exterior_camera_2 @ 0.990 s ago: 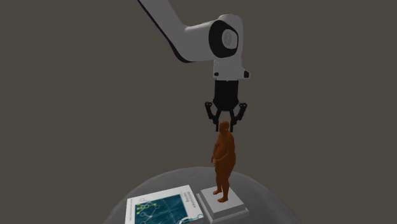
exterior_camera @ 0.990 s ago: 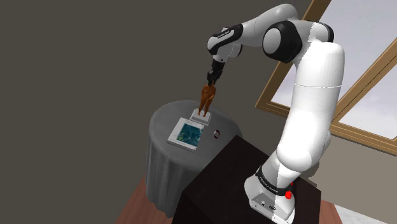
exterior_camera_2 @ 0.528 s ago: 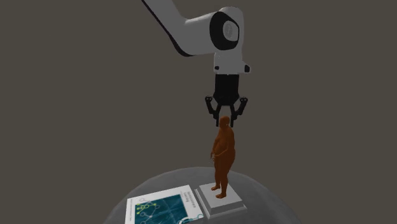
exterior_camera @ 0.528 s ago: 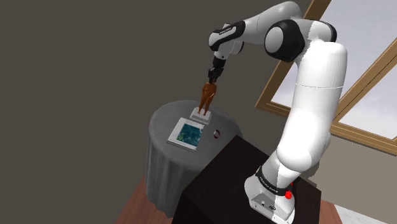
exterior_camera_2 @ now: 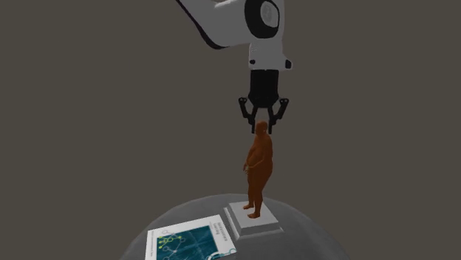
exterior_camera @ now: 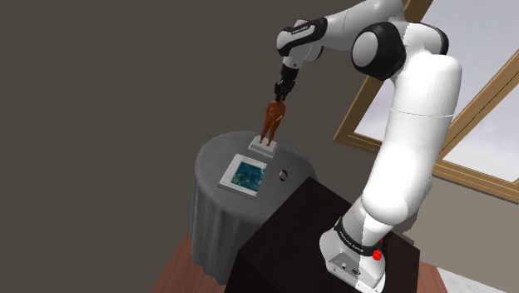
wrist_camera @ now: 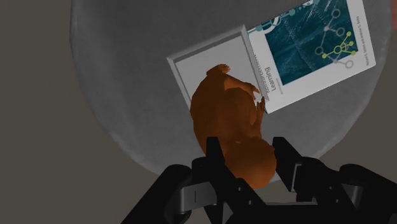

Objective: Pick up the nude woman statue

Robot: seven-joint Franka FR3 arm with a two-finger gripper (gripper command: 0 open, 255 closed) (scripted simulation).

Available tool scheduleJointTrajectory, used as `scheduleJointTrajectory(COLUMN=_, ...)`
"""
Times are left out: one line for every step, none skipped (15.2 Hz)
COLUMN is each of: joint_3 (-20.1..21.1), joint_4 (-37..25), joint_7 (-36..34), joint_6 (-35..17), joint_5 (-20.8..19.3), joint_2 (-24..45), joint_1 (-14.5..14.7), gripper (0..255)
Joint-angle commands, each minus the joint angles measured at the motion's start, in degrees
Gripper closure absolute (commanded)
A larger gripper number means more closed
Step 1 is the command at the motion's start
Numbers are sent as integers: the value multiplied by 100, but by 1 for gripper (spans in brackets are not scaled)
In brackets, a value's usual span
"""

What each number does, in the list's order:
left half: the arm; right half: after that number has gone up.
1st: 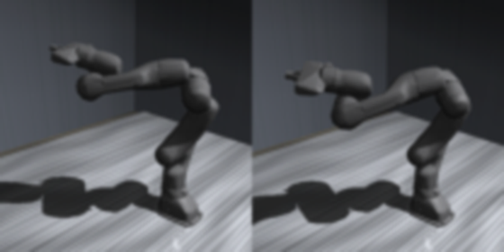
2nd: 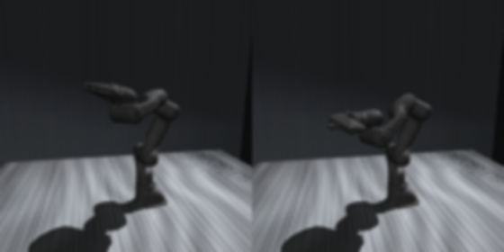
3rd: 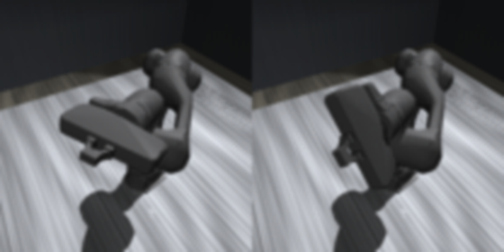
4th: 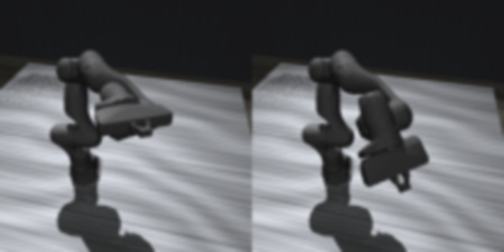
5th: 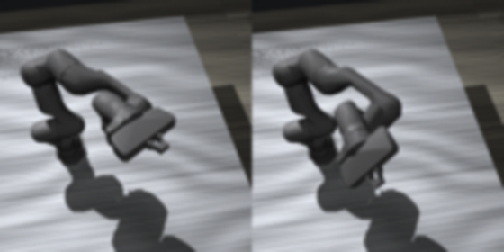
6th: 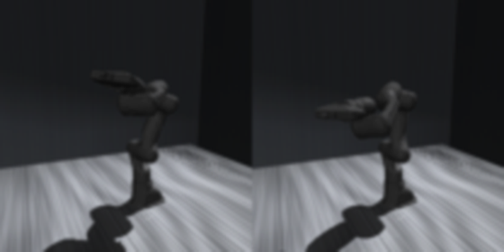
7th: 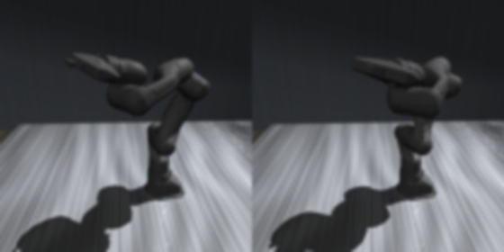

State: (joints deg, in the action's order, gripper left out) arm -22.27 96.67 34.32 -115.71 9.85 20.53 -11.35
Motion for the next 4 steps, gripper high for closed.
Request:
scheduleJointTrajectory(joint_3=-9, joint_4=-148, joint_7=-25, joint_6=170, joint_5=-23, joint_2=-35, joint_1=1, gripper=255)
scheduleJointTrajectory(joint_3=-14, joint_4=-196, joint_7=-34, joint_6=238, joint_5=-35, joint_2=-56, joint_1=2, gripper=255)
scheduleJointTrajectory(joint_3=-15, joint_4=-202, joint_7=-36, joint_6=248, joint_5=-37, joint_2=-61, joint_1=2, gripper=255)
scheduleJointTrajectory(joint_3=-15, joint_4=-203, joint_7=-36, joint_6=248, joint_5=-37, joint_2=-60, joint_1=2, gripper=255)
